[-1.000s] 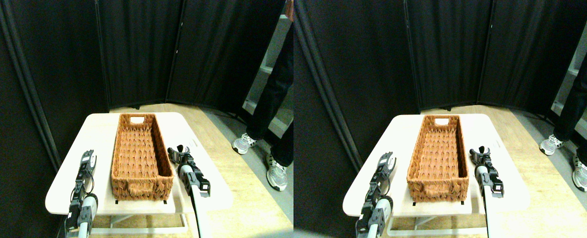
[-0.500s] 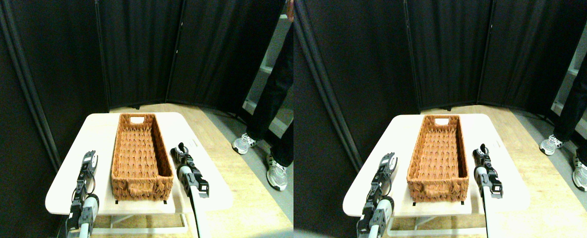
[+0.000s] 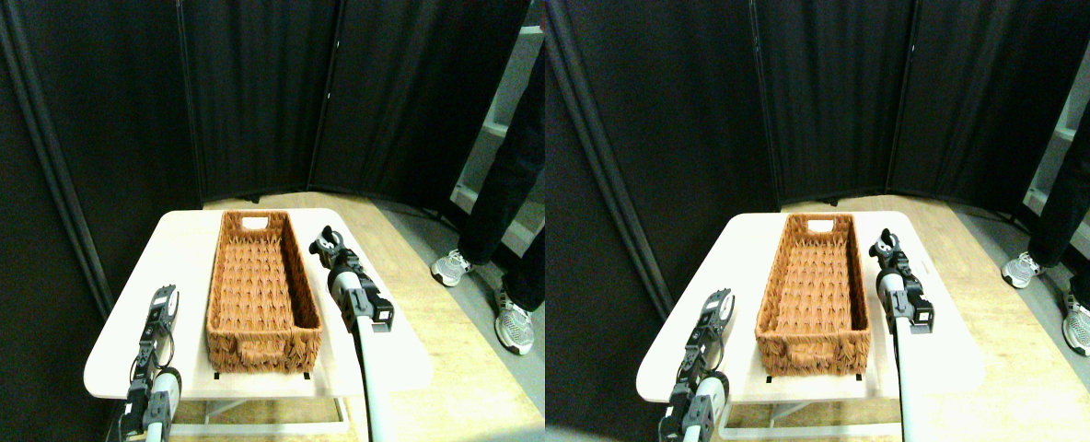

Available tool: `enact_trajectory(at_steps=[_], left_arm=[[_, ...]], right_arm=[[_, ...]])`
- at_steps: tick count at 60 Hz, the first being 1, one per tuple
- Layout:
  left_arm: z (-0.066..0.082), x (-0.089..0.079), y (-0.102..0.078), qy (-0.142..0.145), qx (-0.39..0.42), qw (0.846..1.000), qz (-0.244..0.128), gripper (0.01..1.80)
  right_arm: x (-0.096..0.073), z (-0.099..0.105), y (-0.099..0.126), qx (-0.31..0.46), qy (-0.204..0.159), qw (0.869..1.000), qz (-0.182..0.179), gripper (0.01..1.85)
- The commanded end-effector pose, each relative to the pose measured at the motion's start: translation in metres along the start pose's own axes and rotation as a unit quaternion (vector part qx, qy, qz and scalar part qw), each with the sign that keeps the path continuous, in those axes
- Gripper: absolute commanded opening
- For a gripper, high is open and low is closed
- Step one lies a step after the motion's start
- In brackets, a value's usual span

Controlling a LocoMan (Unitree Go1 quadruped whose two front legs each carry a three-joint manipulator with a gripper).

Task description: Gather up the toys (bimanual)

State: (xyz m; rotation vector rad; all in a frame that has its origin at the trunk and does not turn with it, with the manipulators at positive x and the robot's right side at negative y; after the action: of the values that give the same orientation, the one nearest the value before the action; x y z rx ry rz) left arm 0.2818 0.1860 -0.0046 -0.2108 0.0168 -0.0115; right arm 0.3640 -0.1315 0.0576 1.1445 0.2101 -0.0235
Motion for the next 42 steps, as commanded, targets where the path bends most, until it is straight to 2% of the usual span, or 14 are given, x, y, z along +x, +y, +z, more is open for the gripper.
enact_trajectory(at_steps=[1, 16, 17, 27, 31, 42], left_arm=[[0.009, 0.001, -0.006, -0.031, 0.007, 0.999, -0.012, 0.01], [0.009, -0.001, -0.004, -0.036, 0.006, 0.999, -0.020, 0.01], [0.008, -0.001, -0.003, -0.037, -0.001, 0.999, -0.015, 0.01], [0.008, -0.001, -0.002, -0.041, 0.008, 0.999, -0.018, 0.01], [0.008, -0.001, -0.002, -0.043, 0.003, 0.999, -0.018, 0.01], [0.008, -0.001, -0.001, -0.044, 0.000, 0.999, -0.015, 0.01]], right_arm=[[0.001, -0.002, 0.023, 0.010, -0.007, 1.000, 0.024, 0.01], [0.004, -0.023, 0.052, 0.004, 0.020, 0.998, 0.058, 0.01], [0.004, -0.027, 0.057, 0.009, 0.032, 0.997, 0.064, 0.01], [0.004, -0.049, 0.069, 0.007, 0.048, 0.996, 0.076, 0.01], [0.007, -0.057, 0.072, 0.015, 0.064, 0.994, 0.085, 0.01], [0.008, -0.076, 0.067, 0.043, 0.093, 0.992, 0.079, 0.02]])
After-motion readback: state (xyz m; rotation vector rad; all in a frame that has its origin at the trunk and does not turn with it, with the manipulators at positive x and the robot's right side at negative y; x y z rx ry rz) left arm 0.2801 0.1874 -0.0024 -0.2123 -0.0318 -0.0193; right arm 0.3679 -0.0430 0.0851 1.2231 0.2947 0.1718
